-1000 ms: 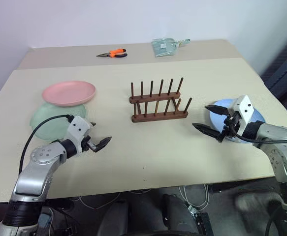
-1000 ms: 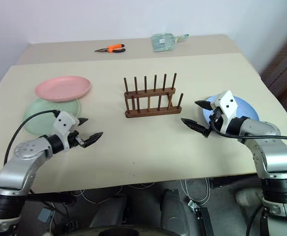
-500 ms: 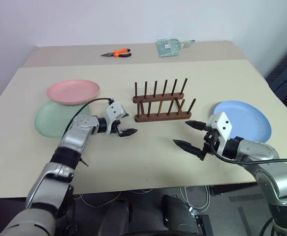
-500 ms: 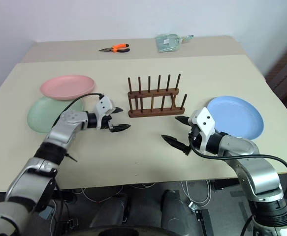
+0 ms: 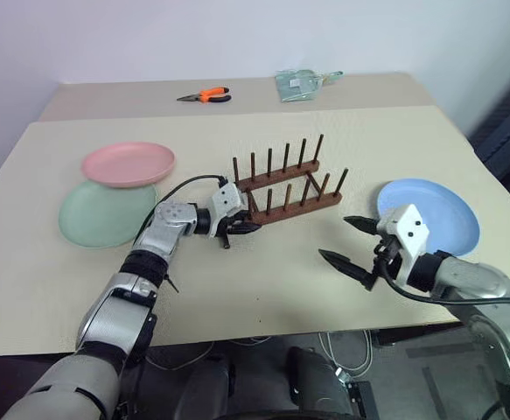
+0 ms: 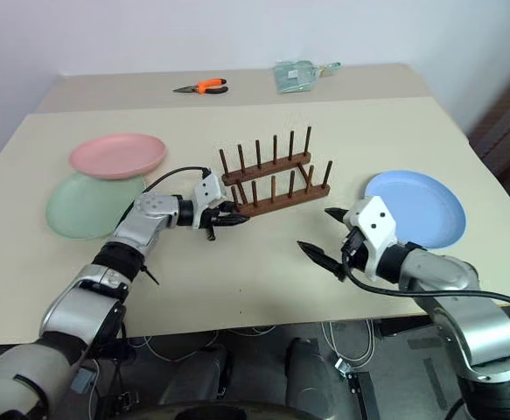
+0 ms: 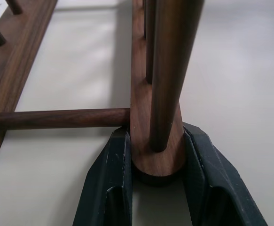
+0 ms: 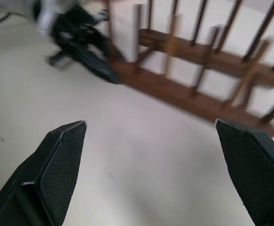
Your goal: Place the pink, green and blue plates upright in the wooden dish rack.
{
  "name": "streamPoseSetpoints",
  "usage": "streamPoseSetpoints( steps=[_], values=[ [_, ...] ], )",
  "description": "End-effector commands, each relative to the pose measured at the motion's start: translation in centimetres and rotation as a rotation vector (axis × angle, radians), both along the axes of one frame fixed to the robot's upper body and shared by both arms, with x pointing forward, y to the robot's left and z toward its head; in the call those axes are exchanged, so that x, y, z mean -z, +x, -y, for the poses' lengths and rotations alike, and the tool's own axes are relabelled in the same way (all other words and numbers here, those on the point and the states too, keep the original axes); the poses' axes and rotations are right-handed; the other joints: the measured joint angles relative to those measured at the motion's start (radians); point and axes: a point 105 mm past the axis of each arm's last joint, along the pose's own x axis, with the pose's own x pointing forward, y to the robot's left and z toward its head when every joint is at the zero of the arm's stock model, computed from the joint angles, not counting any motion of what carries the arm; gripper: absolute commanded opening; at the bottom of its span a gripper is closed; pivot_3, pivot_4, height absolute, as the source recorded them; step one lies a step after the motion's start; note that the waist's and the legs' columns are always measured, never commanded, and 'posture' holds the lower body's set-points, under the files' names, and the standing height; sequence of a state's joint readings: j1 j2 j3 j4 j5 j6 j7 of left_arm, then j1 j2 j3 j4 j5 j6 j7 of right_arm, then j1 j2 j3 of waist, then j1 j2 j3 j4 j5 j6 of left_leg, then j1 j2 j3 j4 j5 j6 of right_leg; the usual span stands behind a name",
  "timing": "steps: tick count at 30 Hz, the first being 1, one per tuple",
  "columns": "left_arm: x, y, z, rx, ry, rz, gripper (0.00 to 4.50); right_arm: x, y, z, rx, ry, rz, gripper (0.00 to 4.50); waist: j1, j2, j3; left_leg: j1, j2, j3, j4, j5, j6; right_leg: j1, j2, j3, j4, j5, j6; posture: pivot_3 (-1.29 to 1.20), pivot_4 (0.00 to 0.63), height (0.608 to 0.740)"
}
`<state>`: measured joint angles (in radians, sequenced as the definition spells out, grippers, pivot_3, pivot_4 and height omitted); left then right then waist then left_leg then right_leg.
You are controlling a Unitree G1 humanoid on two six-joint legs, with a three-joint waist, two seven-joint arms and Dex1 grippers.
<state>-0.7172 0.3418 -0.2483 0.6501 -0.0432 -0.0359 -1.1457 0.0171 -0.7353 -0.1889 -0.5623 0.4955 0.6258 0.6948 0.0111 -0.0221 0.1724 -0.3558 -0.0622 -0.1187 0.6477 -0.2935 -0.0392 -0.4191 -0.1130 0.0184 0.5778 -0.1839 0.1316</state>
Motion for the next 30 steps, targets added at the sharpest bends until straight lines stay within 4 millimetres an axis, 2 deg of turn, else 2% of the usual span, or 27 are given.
streamPoseSetpoints(
  steps=[1, 5, 6, 9, 10, 11, 12, 13, 15, 18, 21, 23, 24, 27, 30],
  values=[
    [-0.3, -1.7, -0.2, 0.062, 0.025, -0.005, 0.78, -0.8, -0.2, 1.5, 0.013, -0.023, 0.025, 4.5, 0.001, 0.0, 0.0, 0.0, 0.0, 0.0, 0.0, 0.0, 0.0, 0.0, 0.0, 0.0, 0.0, 0.0, 0.0, 0.0, 0.15, 0.74],
    [-0.4, -2.4, -0.9, 0.049, 0.027, -0.034, 0.78, -0.1, -0.3, 2.7, 0.037, -0.055, 0.007, 4.5, 0.001, 0.0, 0.0, 0.0, 0.0, 0.0, 0.0, 0.0, 0.0, 0.0, 0.0, 0.0, 0.0, -0.001, 0.0, 0.0, 0.15, 0.74],
    [-0.2, -2.5, -1.2, 0.035, 0.036, -0.041, 1.81, 0.1, -0.4, 2.9, 0.04, -0.064, 0.001, 4.5, 0.001, 0.0, 0.0, 0.0, 0.0, 0.0, 0.0, 0.0, 0.0, 0.0, 0.0, 0.0, 0.0, -0.001, 0.0, 0.0, 0.15, 0.74],
    [0.2, -1.8, -2.7, -0.047, 0.077, -0.015, 3.22, 0.9, -0.5, 3.5, 0.049, -0.088, -0.02, 4.5, 0.001, 0.0, 0.0, 0.0, 0.0, 0.0, 0.0, 0.0, 0.0, 0.0, 0.0, 0.0, 0.0, -0.001, 0.0, 0.0, 0.15, 0.74],
    [0.3, -1.4, -3.5, -0.085, 0.098, -0.007, 3.72, 1.2, -0.4, 3.7, 0.052, -0.098, -0.025, 3.96, 0.001, 0.0, 0.0, 0.0, 0.0, 0.0, 0.0, 0.0, 0.0, 0.0, 0.0, 0.0, 0.0, -0.001, 0.0, 0.0, 0.15, 0.74],
    [0.4, -1.3, -4.5, -0.124, 0.128, -0.009, 4.21, 1.5, -0.5, 3.8, 0.049, -0.102, -0.04, 3.66, 0.001, 0.0, 0.0, 0.0, 0.0, 0.0, 0.0, 0.0, 0.0, 0.0, 0.0, 0.0, 0.0, -0.001, 0.0, 0.0, 0.15, 0.74],
    [0.4, -1.3, -5.3, -0.157, 0.139, -0.017, 4.25, 1.8, -0.7, 3.7, 0.04, -0.105, -0.054, 3.15, -0.002, 0.0, 0.0, 0.0, 0.0, 0.0, 0.0, 0.0, 0.0, 0.0, 0.0, 0.0, 0.0, -0.001, 0.0, 0.0, 0.15, 0.74],
    [0.3, -1.5, -5.9, -0.178, 0.134, -0.038, 4.25, 2.1, -0.9, 3.5, 0.03, -0.106, -0.066, 2.62, -0.005, 0.0, 0.0, 0.001, 0.001, 0.0, 0.0, 0.0, 0.0, 0.0, 0.0, 0.0, 0.001, -0.001, 0.0, 0.0, 0.15, 0.74],
    [-0.2, -3.1, -6.9, -0.193, 0.095, -0.094, 3.75, 3.1, -0.9, 2.9, 0.016, -0.123, -0.087, 1.67, -0.02, 0.001, 0.0, 0.001, 0.002, 0.0, -0.001, 0.0, 0.0, 0.0, 0.001, 0.0, 0.001, -0.001, 0.001, 0.0, 0.15, 0.74],
    [-0.6, -5.7, -6.6, -0.176, 0.049, -0.162, 2.34, 4.1, -0.6, 1.9, 0.006, -0.132, -0.092, 0.11, -0.03, 0.001, 0.0, 0.002, 0.005, 0.0, -0.002, -0.001, 0.001, -0.001, 0.003, 0.0, 0.001, -0.001, 0.0, 0.0, 0.15, 0.74],
    [-0.2, -7.7, -3.8, -0.166, 0.008, -0.189, 0.94, 5.3, 1.0, 1.2, 0.046, -0.164, -0.062, 0.0, -0.022, 0.001, 0.0, 0.001, 0.005, 0.0, -0.001, -0.001, 0.001, -0.001, 0.003, 0.001, 0.001, -0.003, -0.003, 0.0, 0.15, 0.74],
    [-0.2, -8.5, -1.6, -0.161, -0.035, -0.181, 0.94, 6.1, 2.2, 0.9, 0.072, -0.199, -0.032, 0.0, -0.012, 0.001, 0.0, 0.0, 0.004, 0.0, 0.001, -0.001, 0.001, 0.0, 0.0, 0.001, 0.0, -0.003, -0.003, 0.0, 0.15, 0.74],
    [0.4, -8.0, -1.0, -0.21, -0.029, -0.174, 0.94, 6.3, 3.0, 0.8, 0.1, -0.21, -0.017, 0.0, -0.005, 0.001, 0.0, 0.0, 0.003, 0.001, 0.001, -0.001, 0.001, 0.001, 0.0, 0.001, 0.0, -0.003, -0.003, 0.0, 0.15, 0.74],
    [1.5, -6.0, -0.1, -0.353, 0.01, -0.125, 0.94, 6.6, 5.2, 0.9, 0.165, -0.234, 0.021, 0.0, 0.005, 0.001, 0.0, 0.0, 0.001, 0.0, 0.002, -0.001, 0.001, 0.001, -0.001, 0.0, 0.0, -0.003, -0.003, 0.0, 0.15, 0.74],
    [1.9, -2.9, -0.5, -0.551, 0.01, -0.086, 0.94, 6.1, 7.5, 0.9, 0.216, -0.239, 0.072, 0.0, 0.001, 0.001, 0.0, 0.002, 0.0, 0.0, 0.002, 0.0, 0.0, 0.004, 0.0, 0.0, 0.0, -0.003, -0.003, 0.0, 0.15, 0.74]
  ],
)
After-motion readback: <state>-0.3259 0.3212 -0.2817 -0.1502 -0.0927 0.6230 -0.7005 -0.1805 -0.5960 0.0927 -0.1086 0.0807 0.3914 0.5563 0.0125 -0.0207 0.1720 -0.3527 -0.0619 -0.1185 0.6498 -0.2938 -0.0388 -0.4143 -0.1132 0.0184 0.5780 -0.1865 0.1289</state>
